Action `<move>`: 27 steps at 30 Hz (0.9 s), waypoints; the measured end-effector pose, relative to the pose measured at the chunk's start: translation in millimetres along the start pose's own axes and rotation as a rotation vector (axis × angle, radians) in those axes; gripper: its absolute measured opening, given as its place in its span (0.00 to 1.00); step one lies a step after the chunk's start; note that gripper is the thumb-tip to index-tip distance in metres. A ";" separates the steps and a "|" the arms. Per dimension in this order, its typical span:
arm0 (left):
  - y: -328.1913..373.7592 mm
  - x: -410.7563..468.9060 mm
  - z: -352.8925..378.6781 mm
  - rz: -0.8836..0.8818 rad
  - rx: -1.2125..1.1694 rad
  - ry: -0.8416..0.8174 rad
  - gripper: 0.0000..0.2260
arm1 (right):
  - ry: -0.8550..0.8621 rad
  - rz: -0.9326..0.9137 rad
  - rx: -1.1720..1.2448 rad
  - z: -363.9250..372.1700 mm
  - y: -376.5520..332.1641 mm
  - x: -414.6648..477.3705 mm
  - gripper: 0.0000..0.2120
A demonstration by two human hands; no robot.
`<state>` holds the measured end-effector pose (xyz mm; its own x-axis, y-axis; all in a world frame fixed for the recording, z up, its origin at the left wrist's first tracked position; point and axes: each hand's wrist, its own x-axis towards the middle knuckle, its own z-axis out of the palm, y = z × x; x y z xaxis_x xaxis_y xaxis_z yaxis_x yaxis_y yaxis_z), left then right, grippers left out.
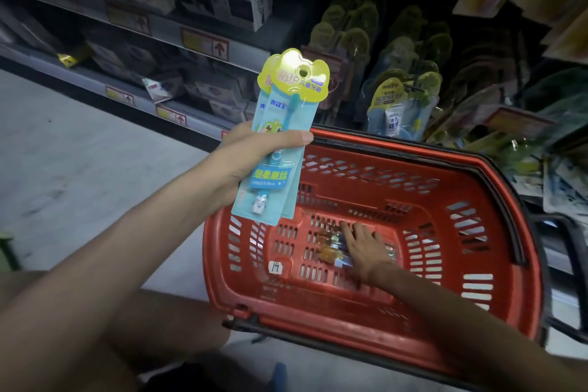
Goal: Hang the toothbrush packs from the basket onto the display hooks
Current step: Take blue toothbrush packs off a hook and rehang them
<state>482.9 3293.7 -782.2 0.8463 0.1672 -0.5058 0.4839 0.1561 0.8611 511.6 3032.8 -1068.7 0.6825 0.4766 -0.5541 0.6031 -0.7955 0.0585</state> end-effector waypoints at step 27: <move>47.7 -14.5 70.9 0.093 -0.215 -0.019 0.19 | 0.728 -0.173 1.496 -314.1 31.7 -141.5 0.06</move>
<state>509.6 3229.7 -730.2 0.8902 0.1720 -0.4219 0.3468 0.3447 0.8723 563.9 3057.6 -727.6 0.9495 0.3123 0.0314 0.0806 -0.1459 -0.9860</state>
